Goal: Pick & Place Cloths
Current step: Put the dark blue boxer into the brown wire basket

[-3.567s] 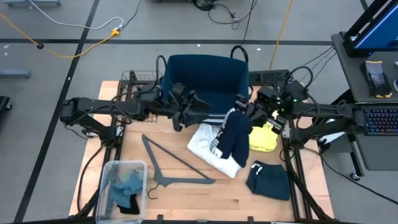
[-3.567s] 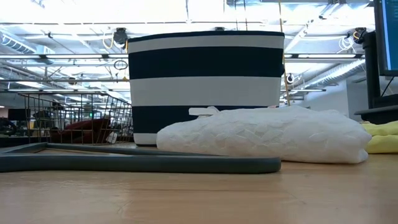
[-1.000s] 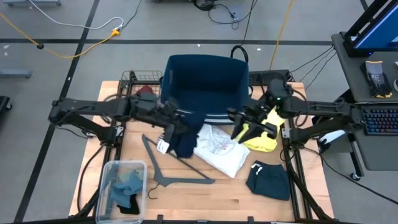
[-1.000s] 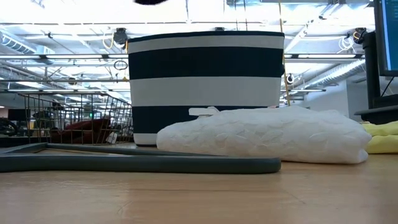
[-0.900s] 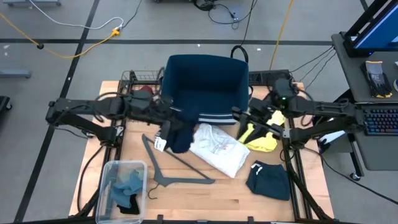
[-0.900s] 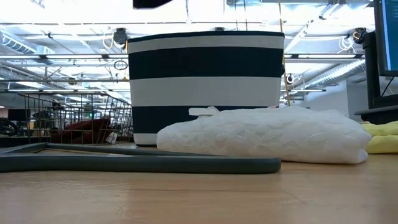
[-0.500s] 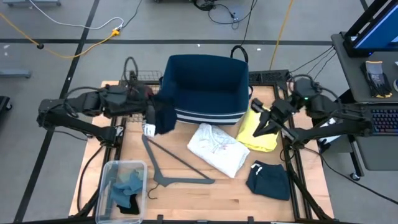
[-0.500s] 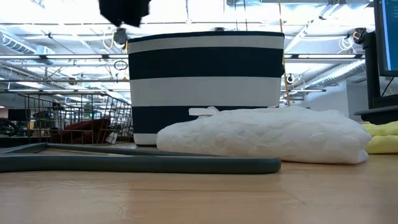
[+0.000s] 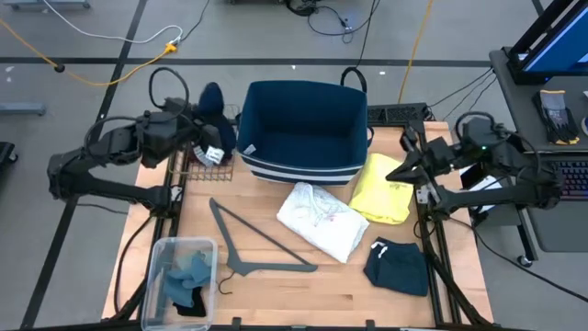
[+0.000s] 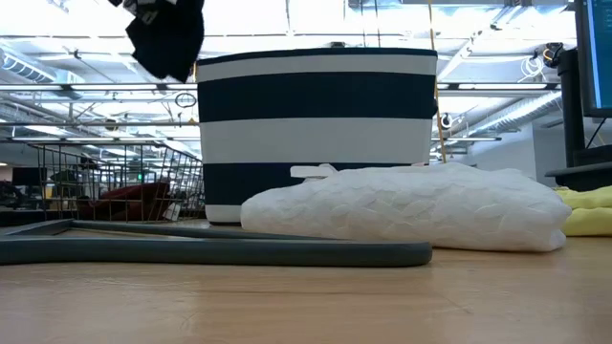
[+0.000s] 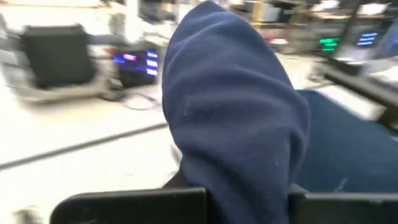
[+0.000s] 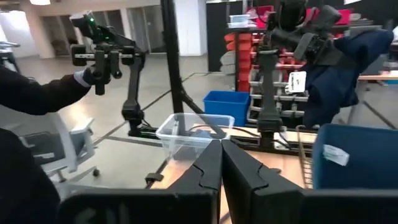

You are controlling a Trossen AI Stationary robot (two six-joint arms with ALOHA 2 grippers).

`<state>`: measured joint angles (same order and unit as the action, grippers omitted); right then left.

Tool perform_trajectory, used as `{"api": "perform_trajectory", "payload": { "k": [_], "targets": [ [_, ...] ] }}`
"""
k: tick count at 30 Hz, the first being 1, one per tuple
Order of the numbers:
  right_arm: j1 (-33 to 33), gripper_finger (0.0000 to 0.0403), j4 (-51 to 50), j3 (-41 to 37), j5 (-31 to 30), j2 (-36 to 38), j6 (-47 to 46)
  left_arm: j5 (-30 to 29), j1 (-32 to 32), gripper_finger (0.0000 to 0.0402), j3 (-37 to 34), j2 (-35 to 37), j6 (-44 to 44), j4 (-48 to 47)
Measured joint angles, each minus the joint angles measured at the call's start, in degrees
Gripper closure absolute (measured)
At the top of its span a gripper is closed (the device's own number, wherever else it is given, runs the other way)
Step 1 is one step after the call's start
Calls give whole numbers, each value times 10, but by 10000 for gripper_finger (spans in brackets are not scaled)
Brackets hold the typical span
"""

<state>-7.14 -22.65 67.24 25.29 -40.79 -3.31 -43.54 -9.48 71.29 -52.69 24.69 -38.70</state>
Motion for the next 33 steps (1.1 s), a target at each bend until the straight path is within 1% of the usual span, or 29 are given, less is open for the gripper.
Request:
{"api": "perform_trajectory", "payload": {
  "k": [3,5,8,13,16,19,21,26,33],
  "targets": [
    [0,402,-3,0,-1,5,1,-44,-32,384,0,0,-26,-12],
    [0,402,-3,0,-2,5,7,-60,-55,384,0,-4,-37,-22],
    [0,402,-10,0,-15,5,23,-61,-92,384,0,-15,-50,-50],
    [0,403,-46,0,-82,6,43,-58,-157,384,0,-50,-30,-147],
    [0,403,-60,0,-100,7,47,-38,-192,384,0,-80,-1,-202],
    [0,403,-60,0,-102,8,47,-9,-226,384,0,-110,7,-225],
    [0,403,-60,0,-102,8,47,1,-245,384,0,-132,3,-222],
    [0,403,-64,0,-102,8,46,5,-296,384,0,-184,5,-212],
    [0,403,-64,0,-102,10,45,83,-369,384,0,-237,26,-212]
  ]
}}
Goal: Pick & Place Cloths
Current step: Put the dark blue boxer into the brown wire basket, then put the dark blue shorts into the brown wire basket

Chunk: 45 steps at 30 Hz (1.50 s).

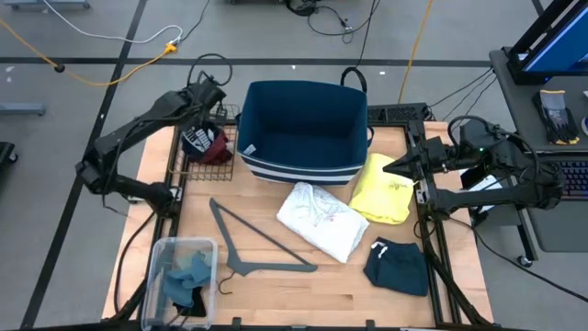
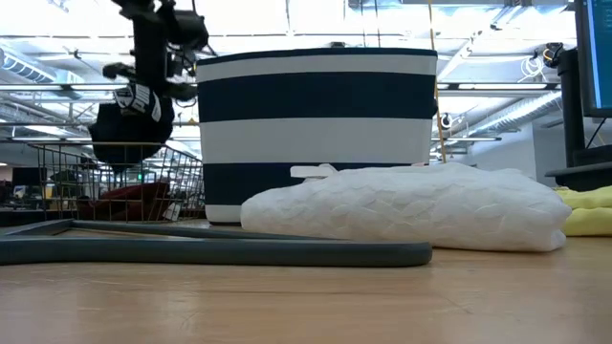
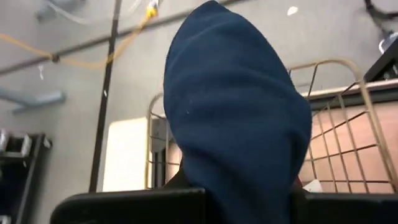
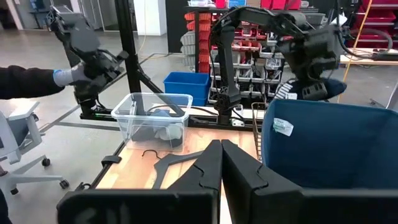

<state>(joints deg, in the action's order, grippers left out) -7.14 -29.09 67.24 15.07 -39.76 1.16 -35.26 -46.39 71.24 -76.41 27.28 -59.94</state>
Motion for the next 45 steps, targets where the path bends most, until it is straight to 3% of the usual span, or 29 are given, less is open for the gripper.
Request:
{"api": "perform_trajectory", "payload": {
  "k": [12,19,26,38,45],
  "targets": [
    [0,403,0,0,0,2,0,41,-45,382,0,-60,11,2],
    [0,403,1,0,0,2,0,87,-67,352,0,-69,15,2],
    [0,403,1,0,0,2,0,82,-67,320,0,-69,18,2],
    [0,403,1,0,0,2,-1,86,-67,182,0,-69,0,0],
    [0,403,1,0,0,2,-1,149,-67,134,0,-55,-17,0]
  ]
}}
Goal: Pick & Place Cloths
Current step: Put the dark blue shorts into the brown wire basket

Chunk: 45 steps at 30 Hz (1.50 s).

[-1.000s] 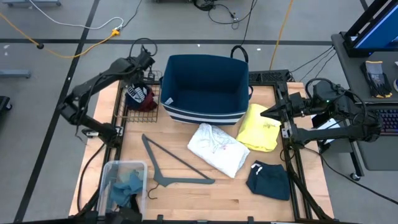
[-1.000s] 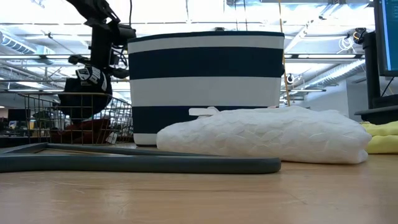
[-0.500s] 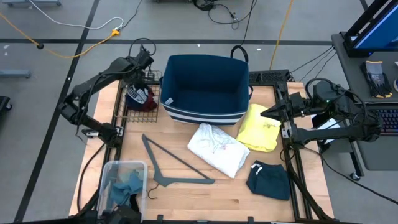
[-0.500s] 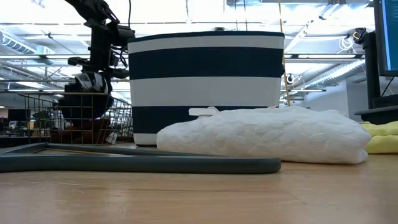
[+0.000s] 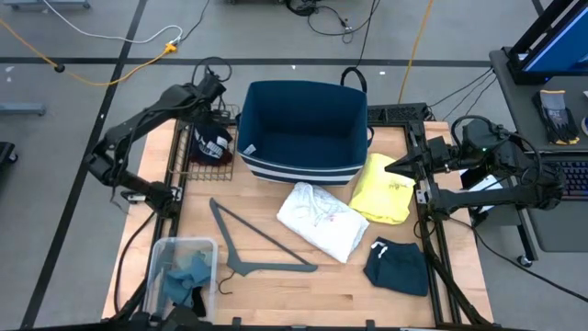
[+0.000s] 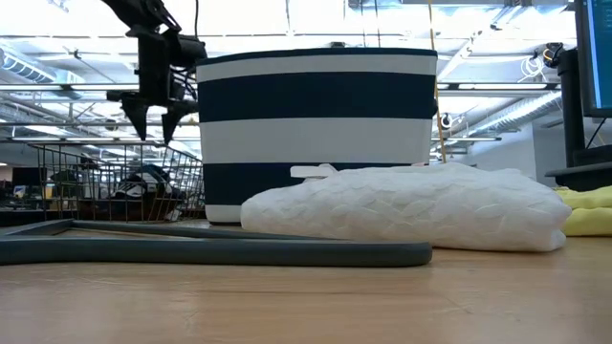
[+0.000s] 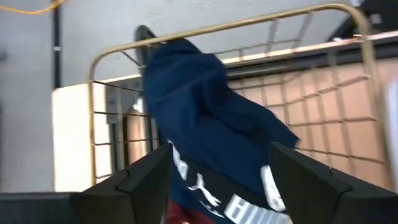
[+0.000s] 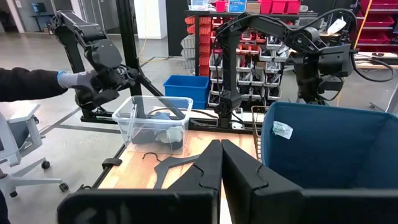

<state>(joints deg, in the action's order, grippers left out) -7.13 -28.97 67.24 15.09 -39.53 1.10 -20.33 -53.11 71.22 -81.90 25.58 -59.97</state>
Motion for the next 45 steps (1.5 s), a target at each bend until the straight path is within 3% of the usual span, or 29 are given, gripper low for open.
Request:
{"api": "perform_trajectory", "payload": {
  "k": [7,13,22,30,37,45],
  "targets": [
    [0,403,0,0,0,0,0,55,20,131,0,63,25,0],
    [0,403,-2,0,0,0,0,70,84,148,0,150,50,1],
    [0,403,-95,0,-53,0,-36,68,208,270,0,266,68,3],
    [0,403,-188,0,-63,0,-89,57,289,391,0,311,64,38],
    [11,403,-248,0,-60,0,-94,74,344,398,0,314,-8,116],
    [79,403,-255,0,-60,-9,-89,79,412,398,0,319,-51,159]
  ]
}}
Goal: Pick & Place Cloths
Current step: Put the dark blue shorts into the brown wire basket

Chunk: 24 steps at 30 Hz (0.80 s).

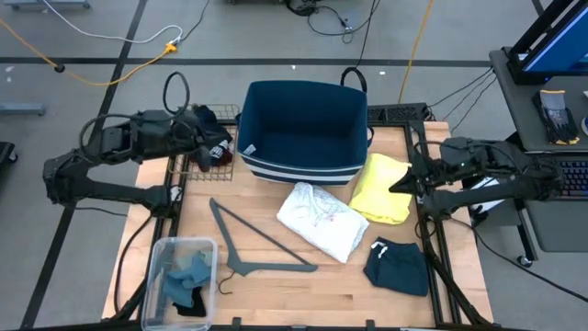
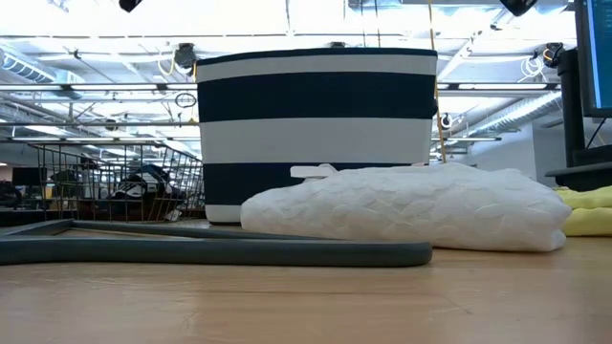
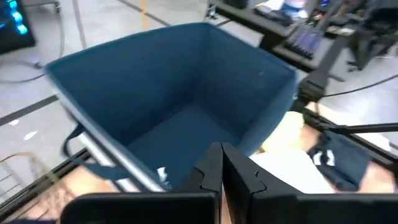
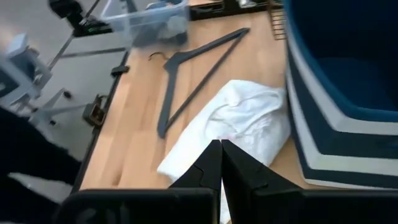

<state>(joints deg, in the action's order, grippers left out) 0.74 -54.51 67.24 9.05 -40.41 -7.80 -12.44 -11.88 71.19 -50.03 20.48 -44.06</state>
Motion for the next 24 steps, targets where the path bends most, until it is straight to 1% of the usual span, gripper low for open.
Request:
{"api": "perform_trajectory", "payload": {
  "k": [2,4,9,12,16,18,20,24],
  "targets": [
    [21,403,-1,0,0,-10,12,0,18,396,-12,0,-3,28],
    [45,403,-3,0,0,-22,30,-1,36,399,-40,4,-10,69],
    [110,403,-3,0,0,-62,67,2,71,396,-145,31,-13,199],
    [151,403,-2,0,0,-85,69,4,89,400,-207,55,-8,265],
    [209,403,-3,0,0,-115,66,4,114,395,-282,90,-6,348],
    [237,403,-3,0,0,-127,58,-6,124,398,-310,106,-4,370],
    [263,403,-6,0,0,-139,50,-21,135,399,-330,119,7,371],
    [307,403,-20,0,0,-165,21,-30,157,391,-347,144,7,374]
  ]
}}
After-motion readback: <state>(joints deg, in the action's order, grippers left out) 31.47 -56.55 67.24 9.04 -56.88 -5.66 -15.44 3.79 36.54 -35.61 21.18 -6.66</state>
